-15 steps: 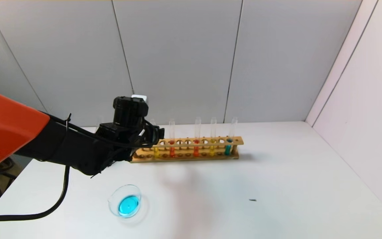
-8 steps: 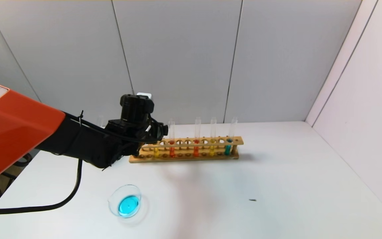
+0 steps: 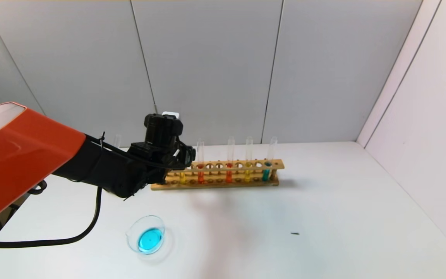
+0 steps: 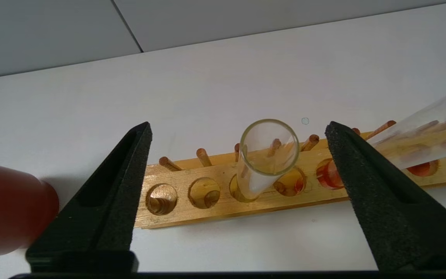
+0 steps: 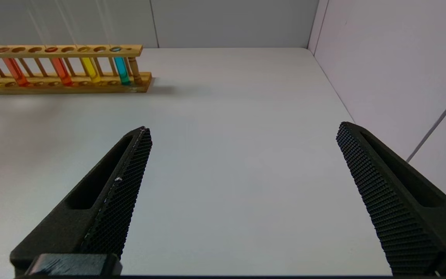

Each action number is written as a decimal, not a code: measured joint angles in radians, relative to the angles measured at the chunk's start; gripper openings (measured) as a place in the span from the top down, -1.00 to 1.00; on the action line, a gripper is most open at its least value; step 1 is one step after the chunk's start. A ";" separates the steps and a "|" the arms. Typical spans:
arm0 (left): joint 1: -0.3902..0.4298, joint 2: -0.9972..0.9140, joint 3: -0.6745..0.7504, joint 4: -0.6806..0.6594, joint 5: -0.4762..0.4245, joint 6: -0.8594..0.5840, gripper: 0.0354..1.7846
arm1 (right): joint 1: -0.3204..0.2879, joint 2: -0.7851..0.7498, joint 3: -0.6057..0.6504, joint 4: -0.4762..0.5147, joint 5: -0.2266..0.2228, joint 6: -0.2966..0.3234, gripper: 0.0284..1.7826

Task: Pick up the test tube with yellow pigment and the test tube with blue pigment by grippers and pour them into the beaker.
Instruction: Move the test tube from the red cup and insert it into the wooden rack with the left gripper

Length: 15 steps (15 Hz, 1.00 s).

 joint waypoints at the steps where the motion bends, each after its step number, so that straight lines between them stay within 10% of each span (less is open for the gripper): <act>1: 0.000 -0.001 0.001 0.000 0.001 -0.001 -0.60 | 0.000 0.000 0.000 0.000 0.001 0.000 -0.96; 8: -0.010 -0.029 0.021 -0.002 0.000 0.000 0.66 | 0.000 0.000 0.000 0.000 0.000 0.000 -0.96; 15: -0.010 -0.029 0.016 -0.002 -0.007 0.001 0.69 | 0.000 0.000 0.000 0.000 0.000 0.000 -0.96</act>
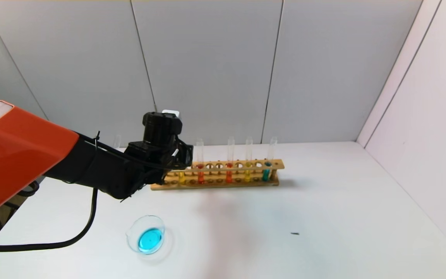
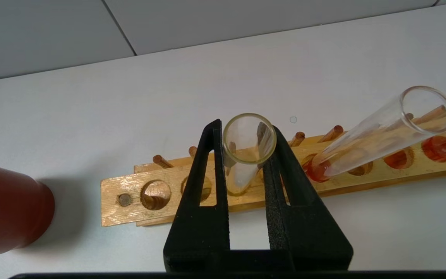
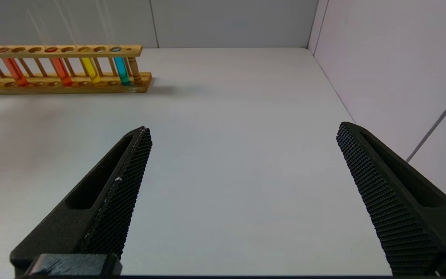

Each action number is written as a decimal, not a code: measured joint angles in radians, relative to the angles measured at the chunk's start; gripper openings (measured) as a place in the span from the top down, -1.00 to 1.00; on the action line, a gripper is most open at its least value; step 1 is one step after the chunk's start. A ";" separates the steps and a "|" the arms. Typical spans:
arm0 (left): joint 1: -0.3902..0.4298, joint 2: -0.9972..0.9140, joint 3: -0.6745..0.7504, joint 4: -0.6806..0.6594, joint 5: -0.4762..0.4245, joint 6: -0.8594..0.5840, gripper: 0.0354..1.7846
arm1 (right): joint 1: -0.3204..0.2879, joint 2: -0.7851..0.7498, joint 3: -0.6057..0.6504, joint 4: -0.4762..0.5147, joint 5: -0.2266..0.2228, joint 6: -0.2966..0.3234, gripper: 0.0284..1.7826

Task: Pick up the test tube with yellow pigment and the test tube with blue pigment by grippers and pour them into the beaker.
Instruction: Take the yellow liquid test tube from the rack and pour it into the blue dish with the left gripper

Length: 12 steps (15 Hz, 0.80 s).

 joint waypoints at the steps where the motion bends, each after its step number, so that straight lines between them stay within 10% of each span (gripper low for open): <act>1: 0.000 -0.004 -0.005 0.007 0.000 0.006 0.69 | 0.000 0.000 0.000 0.000 0.000 0.000 -0.96; 12: -0.012 -0.127 -0.192 0.232 0.009 0.013 0.69 | 0.000 0.000 0.000 0.000 0.000 0.000 -0.96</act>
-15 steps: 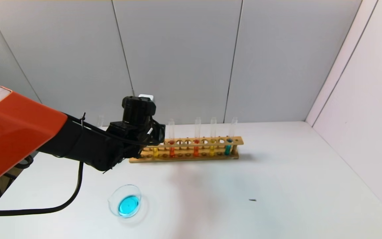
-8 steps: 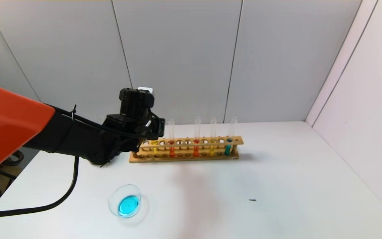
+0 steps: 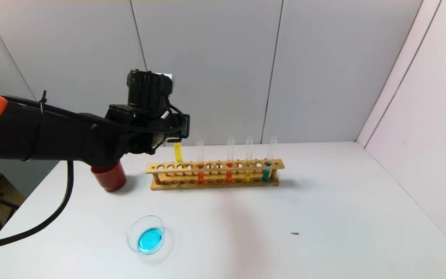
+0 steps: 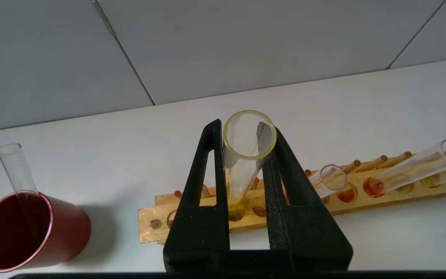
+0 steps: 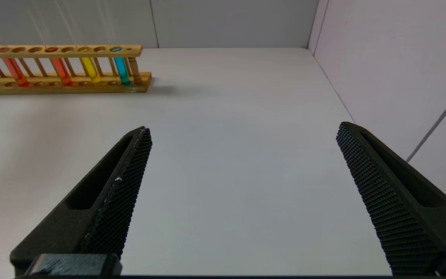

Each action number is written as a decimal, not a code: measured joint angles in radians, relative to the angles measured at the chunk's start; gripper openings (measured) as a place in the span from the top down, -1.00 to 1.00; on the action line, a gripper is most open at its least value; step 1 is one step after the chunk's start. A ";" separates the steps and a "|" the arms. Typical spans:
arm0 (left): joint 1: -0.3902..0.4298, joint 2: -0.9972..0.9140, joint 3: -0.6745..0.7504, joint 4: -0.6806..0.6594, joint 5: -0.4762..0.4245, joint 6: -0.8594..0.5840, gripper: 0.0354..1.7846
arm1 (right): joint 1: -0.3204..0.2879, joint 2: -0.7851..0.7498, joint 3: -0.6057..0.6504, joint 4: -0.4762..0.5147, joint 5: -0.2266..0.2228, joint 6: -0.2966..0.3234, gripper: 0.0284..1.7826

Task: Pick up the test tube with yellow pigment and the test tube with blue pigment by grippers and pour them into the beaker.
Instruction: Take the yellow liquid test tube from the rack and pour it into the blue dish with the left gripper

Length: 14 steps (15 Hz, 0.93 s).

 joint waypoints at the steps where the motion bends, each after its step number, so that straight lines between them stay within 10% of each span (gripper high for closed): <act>1: 0.001 -0.007 -0.016 0.008 0.001 0.000 0.69 | 0.000 0.000 0.000 0.000 0.000 0.000 -0.96; 14: 0.064 -0.332 0.079 0.521 -0.079 0.281 0.69 | 0.000 0.000 0.000 0.000 0.000 0.000 -0.96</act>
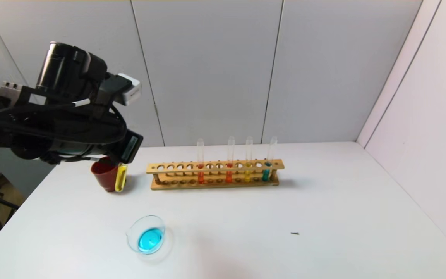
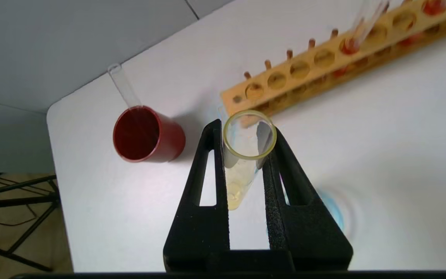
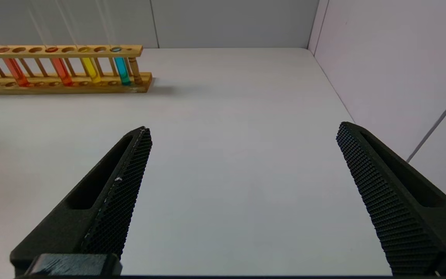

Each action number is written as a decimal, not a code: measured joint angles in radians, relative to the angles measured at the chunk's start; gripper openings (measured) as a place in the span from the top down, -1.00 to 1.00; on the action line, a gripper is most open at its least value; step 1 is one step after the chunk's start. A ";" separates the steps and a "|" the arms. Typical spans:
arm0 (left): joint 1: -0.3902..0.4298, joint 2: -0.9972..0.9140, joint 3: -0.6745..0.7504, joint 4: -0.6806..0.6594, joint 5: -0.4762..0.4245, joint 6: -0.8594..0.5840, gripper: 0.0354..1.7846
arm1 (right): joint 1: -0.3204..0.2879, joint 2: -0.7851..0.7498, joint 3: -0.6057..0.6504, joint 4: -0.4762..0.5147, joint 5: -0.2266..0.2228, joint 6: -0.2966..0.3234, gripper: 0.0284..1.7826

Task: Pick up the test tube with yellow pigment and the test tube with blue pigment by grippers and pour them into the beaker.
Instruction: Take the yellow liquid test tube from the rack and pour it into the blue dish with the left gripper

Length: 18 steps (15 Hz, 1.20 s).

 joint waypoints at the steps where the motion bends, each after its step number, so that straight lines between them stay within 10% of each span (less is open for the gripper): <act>1: 0.004 -0.026 0.043 0.006 -0.003 0.027 0.69 | 0.000 0.000 0.000 0.000 0.000 0.000 -0.96; 18: -0.048 0.025 0.216 0.308 0.041 0.294 0.69 | 0.000 0.000 0.000 0.000 0.000 0.000 -0.96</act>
